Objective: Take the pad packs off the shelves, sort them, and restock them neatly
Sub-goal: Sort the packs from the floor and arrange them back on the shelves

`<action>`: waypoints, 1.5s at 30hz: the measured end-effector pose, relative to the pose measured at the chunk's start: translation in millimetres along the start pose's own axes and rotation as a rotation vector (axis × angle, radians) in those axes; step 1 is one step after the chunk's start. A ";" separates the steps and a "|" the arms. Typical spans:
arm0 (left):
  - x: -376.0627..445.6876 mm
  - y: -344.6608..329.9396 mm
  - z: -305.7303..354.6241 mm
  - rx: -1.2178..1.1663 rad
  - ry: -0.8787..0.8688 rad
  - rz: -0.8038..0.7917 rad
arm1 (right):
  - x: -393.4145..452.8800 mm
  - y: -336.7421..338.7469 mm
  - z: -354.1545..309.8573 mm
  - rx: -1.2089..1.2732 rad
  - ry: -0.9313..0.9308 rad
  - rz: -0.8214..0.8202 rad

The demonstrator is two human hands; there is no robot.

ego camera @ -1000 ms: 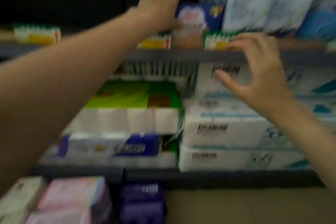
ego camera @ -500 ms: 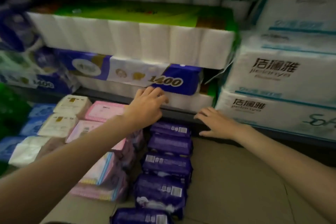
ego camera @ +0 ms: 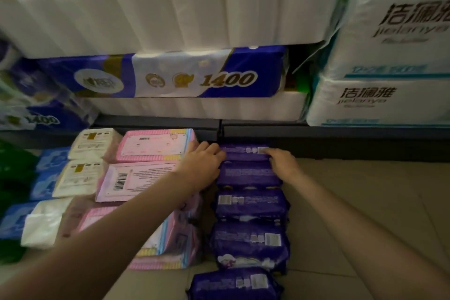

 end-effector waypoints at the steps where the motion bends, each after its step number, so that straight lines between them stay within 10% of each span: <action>1: 0.6 -1.4 0.8 -0.017 -0.005 0.017 | 2.4 -2.2 -1.4 0.009 -0.027 0.026; 12: 5.2 -24.6 7.3 -0.049 -0.061 0.058 | -22.2 33.2 24.7 -0.294 -0.202 0.230; 20: 66.0 -39.4 43.5 -0.036 -0.142 -0.129 | -25.5 31.4 80.3 -0.453 -0.125 -0.020; 35: 109.8 -84.4 58.9 -0.074 -0.081 -0.291 | -24.0 56.3 66.2 -0.491 -0.157 0.033; 45: 79.1 50.5 47.3 -0.130 -0.297 -0.021 | -83.3 159.5 23.1 -0.534 -0.191 0.074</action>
Point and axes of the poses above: each hand's wrist, its own x-axis towards the middle knuckle, its own y-axis out of the back of the hand, z = x × y, the point moved 6 cm from there along x, towards the middle knuckle, and after that the axes turned 11 degrees about -y, right-handed, at the moved point
